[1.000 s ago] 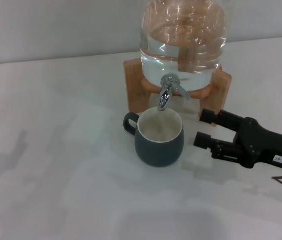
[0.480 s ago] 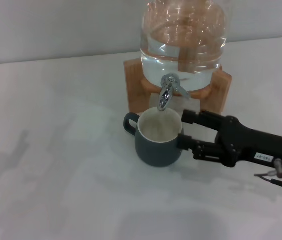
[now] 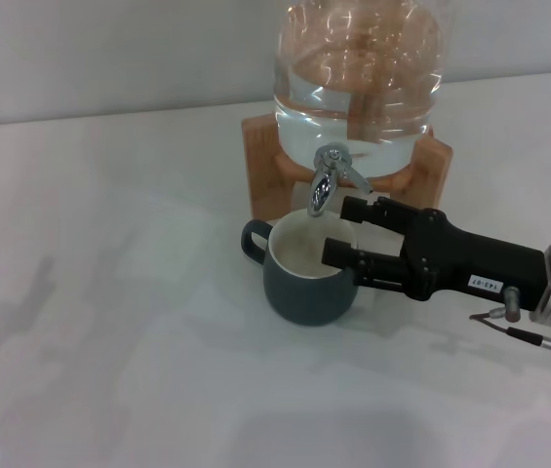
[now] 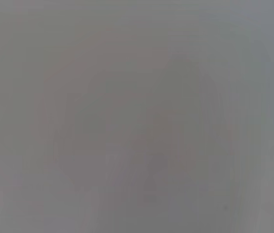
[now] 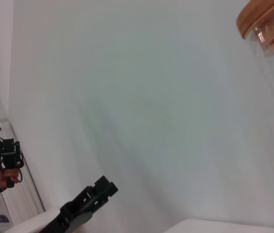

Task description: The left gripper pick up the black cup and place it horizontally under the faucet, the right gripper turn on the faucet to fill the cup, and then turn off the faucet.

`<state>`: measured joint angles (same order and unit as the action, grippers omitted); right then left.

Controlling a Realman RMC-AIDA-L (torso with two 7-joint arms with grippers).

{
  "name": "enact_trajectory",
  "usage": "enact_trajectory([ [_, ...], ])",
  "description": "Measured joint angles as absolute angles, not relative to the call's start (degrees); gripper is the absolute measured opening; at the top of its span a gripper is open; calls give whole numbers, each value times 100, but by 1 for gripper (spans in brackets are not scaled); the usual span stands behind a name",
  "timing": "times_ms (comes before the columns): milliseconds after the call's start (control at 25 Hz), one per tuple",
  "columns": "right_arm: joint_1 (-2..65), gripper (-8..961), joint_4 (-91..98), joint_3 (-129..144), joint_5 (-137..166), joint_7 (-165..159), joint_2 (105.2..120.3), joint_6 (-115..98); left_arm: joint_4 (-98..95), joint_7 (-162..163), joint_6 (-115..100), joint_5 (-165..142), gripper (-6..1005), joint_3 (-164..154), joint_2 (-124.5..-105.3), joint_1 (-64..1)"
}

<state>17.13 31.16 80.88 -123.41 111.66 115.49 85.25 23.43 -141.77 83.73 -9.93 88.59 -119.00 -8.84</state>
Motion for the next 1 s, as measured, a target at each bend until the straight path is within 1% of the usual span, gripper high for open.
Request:
enact_trajectory([
  [1000, 1649, 842, 3188, 7830, -12363, 11153, 11513, 8656, 2197, -14178, 8328, -1012, 894, 8859, -11887, -1066],
])
